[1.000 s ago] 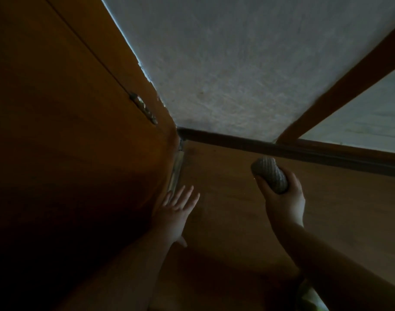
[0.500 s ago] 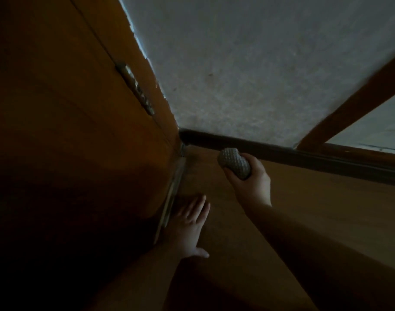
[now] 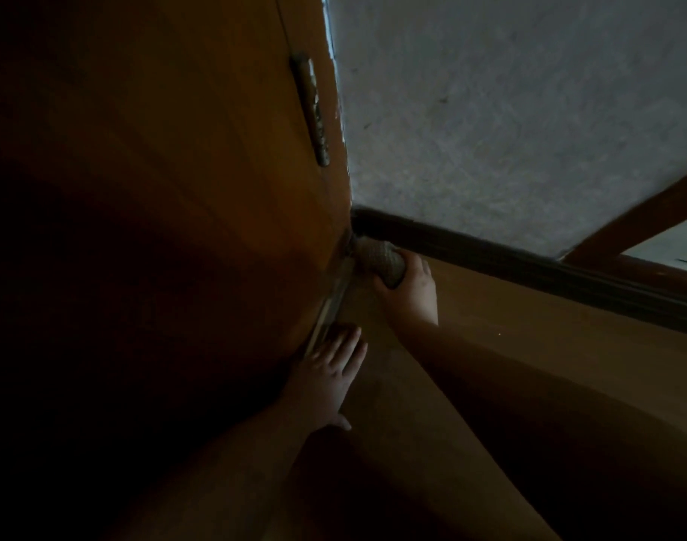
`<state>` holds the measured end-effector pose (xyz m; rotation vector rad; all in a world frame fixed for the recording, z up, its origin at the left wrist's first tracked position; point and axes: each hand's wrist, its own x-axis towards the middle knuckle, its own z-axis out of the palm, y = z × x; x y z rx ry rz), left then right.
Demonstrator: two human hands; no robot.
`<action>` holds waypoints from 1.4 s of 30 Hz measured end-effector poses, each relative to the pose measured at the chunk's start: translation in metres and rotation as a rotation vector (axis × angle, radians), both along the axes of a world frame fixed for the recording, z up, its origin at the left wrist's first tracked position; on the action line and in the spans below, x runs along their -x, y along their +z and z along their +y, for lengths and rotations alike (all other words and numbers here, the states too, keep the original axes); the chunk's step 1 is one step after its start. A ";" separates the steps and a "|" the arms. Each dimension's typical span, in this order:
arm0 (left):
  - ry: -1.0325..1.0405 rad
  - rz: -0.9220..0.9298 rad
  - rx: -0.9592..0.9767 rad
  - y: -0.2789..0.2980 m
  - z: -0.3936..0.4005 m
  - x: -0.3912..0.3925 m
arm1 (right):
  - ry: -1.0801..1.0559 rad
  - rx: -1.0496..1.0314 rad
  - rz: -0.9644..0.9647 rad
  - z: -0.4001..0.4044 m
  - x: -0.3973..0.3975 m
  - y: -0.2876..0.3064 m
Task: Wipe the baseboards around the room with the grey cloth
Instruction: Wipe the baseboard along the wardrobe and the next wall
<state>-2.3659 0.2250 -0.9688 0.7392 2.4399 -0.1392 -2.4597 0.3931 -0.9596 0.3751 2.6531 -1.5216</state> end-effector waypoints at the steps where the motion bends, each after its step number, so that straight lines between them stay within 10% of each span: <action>1: 0.012 0.000 0.008 0.000 0.002 -0.002 | -0.009 0.006 -0.005 -0.005 0.003 0.001; 18: 0.044 0.035 -0.005 -0.004 -0.001 -0.001 | -0.264 0.136 -0.171 -0.037 0.036 -0.008; 42: -0.286 0.005 0.042 -0.004 0.042 0.060 | -0.596 -0.204 -0.169 0.212 -0.072 -0.002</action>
